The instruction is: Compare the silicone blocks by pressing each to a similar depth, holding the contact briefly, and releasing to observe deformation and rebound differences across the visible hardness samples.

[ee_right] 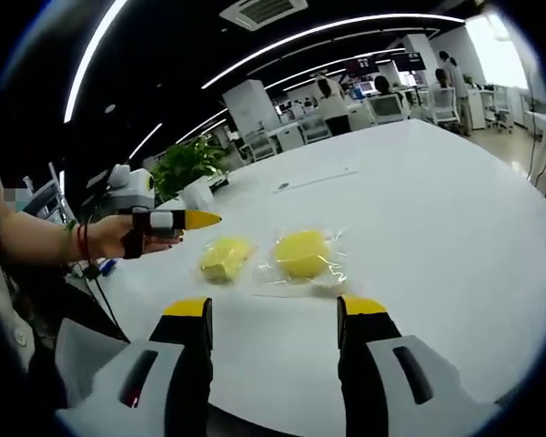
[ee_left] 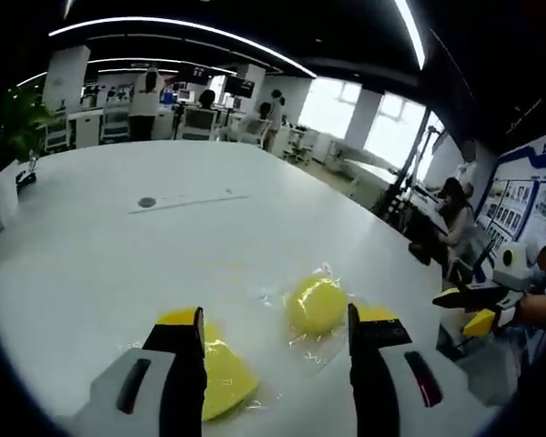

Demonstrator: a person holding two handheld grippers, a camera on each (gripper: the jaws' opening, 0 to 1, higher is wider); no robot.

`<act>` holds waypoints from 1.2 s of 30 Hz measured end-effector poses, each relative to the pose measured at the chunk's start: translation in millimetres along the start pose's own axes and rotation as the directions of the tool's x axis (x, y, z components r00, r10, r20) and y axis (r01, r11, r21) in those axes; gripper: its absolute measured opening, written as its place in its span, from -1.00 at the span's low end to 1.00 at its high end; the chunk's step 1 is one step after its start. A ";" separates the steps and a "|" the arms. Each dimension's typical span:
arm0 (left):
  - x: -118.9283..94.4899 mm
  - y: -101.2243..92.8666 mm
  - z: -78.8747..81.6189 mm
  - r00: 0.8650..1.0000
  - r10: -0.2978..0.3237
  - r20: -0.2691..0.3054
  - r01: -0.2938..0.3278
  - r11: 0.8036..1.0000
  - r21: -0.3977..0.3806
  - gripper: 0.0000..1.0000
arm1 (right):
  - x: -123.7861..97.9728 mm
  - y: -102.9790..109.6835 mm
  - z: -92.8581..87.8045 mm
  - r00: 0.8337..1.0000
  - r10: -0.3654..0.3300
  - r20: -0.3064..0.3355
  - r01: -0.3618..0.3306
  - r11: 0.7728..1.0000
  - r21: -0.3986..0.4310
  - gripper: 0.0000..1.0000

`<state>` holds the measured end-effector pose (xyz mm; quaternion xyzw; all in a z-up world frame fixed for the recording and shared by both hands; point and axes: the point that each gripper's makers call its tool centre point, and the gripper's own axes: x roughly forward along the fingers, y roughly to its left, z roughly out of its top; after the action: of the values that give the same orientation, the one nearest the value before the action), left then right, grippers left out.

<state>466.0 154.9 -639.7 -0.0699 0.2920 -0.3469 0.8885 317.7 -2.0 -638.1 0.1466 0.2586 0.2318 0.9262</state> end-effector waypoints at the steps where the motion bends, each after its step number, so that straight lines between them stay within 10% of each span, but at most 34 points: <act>1: 2.7 -0.1 0.3 1.000 -0.001 -0.002 0.001 1.000 -0.004 0.28 | 0.2 -0.1 0.0 1.000 0.000 0.000 0.000 1.000 0.000 0.02; 36: 77.8 0.6 -18.9 0.996 -0.018 -0.087 -0.008 0.958 -0.288 0.12 | 6.1 -18.7 -8.8 1.000 -0.020 -0.021 0.021 0.999 0.040 -0.01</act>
<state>501.5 105.7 -692.0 -0.1837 0.3783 -0.3057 0.8542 324.1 -13.5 -655.2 0.1602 0.2744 0.2183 0.9227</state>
